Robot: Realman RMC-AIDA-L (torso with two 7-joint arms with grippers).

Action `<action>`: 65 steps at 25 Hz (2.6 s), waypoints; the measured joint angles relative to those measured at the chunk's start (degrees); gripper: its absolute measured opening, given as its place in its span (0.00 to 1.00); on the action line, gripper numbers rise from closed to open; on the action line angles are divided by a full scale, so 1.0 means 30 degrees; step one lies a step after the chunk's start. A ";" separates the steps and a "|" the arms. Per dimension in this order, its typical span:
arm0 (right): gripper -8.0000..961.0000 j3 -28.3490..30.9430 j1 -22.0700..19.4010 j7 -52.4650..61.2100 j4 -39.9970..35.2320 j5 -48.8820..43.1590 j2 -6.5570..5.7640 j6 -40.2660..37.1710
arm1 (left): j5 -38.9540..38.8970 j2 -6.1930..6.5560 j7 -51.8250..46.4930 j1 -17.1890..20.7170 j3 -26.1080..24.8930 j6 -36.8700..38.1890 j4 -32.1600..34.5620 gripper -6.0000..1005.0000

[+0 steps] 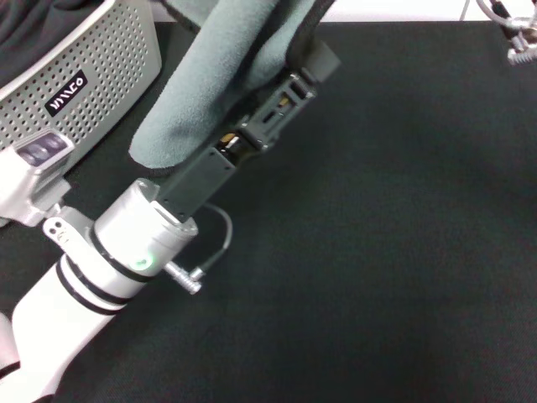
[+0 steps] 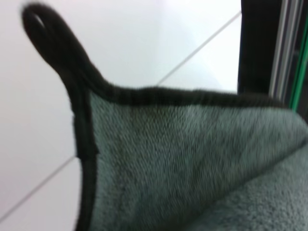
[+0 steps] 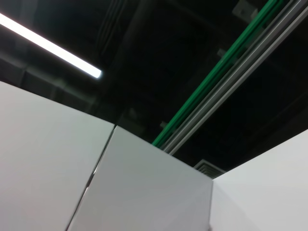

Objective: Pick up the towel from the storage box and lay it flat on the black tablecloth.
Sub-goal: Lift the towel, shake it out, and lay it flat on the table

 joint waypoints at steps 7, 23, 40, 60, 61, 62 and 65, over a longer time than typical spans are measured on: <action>0.10 0.0833 -0.1157 -0.0004 0.0071 -0.0007 -0.0001 -0.0735 | -0.0415 0.0000 -0.0374 0.1293 -0.0918 0.0805 0.0705 0.51; 0.10 0.0729 -0.1901 0.0254 -0.0141 -0.0225 -0.0008 0.0875 | -0.0717 0.0010 -0.0526 0.0950 -0.0020 -0.0192 0.2439 0.51; 0.11 -0.1408 -0.2136 -0.2207 -0.4410 0.1067 0.0000 0.8552 | 0.0193 0.0008 0.4150 -0.0210 0.2713 -0.2083 0.2607 0.51; 0.12 -0.2944 -0.1726 -0.5336 -0.4695 0.5543 0.0000 0.9409 | -0.0274 0.0000 1.9745 0.0809 0.0963 -0.6206 -0.0981 0.51; 0.12 -0.2998 -0.1705 -0.5319 -0.4680 0.5894 0.0000 0.9407 | -0.0297 0.0000 2.0448 0.0875 0.0711 -0.6272 -0.1158 0.51; 0.12 -0.3082 -0.1664 -0.5310 -0.4664 0.6227 0.0000 0.9405 | -0.0311 0.0001 2.0758 0.0895 0.0544 -0.6291 -0.1240 0.51; 0.12 -0.3462 -0.1311 -0.5319 -0.4557 0.7253 0.0001 0.9397 | -0.0451 0.0001 2.1073 0.0872 0.0242 -0.6303 -0.1351 0.51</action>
